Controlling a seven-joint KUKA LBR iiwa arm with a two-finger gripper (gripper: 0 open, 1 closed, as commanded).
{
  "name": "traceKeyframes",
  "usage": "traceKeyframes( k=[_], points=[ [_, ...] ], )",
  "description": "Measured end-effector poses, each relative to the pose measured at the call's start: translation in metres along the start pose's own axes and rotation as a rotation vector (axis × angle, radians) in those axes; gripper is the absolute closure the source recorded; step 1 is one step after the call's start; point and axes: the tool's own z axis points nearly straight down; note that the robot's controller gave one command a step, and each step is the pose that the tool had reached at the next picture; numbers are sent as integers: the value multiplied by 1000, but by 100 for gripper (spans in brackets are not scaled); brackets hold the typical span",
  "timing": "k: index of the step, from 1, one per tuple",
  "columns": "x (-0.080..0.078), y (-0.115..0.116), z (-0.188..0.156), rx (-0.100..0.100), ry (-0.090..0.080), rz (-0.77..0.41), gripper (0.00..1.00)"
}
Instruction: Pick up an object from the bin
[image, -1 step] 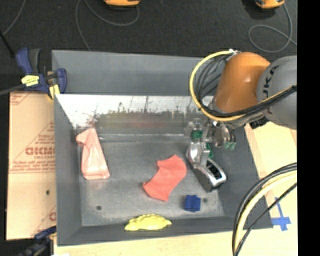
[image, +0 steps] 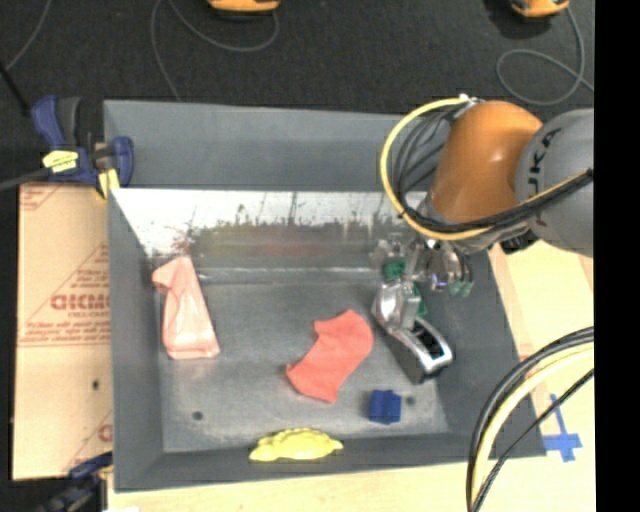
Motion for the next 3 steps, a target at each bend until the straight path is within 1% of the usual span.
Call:
traceKeyframes(
  k=[1,2,3],
  points=[
    [6,13,24,2,-7,-90,0],
    [24,44,56,0,1,-403,0],
    [27,60,33,4,-8,-486,0]
  ],
)
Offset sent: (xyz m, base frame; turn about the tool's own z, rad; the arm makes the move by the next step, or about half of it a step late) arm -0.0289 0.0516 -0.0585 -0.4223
